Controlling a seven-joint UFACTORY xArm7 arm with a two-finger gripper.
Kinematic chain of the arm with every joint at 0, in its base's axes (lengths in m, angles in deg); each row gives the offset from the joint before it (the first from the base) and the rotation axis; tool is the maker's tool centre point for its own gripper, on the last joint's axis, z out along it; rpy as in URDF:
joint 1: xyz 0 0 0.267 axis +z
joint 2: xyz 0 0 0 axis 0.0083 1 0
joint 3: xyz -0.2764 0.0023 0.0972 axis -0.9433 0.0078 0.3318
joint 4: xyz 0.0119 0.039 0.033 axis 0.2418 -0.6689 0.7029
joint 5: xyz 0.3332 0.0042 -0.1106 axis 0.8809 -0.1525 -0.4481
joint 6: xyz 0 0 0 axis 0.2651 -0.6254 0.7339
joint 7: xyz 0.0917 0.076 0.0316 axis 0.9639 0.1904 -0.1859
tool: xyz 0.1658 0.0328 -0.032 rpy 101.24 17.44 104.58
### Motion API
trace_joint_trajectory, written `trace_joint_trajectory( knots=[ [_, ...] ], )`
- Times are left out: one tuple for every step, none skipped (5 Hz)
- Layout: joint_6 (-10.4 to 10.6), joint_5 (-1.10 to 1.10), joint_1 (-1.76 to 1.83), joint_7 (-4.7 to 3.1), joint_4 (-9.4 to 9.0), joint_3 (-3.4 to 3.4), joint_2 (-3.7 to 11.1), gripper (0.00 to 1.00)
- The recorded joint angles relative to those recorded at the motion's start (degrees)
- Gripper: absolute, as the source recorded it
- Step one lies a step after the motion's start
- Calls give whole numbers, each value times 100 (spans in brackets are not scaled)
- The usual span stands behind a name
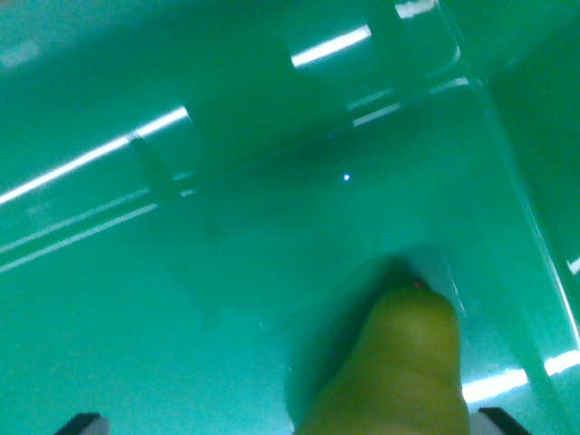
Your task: Pick fruit
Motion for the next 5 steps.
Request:
trace_joint_trajectory(
  knots=[
    [194, -1, -40, 92, -183, -27, 81, 0],
    [194, -1, -40, 92, -183, -27, 81, 0],
    [361, -2, -75, 172, -342, -50, 150, 0],
    [361, -2, -75, 172, -342, -50, 150, 0],
    [490, -3, -102, 232, -464, -68, 204, 0]
  ],
)
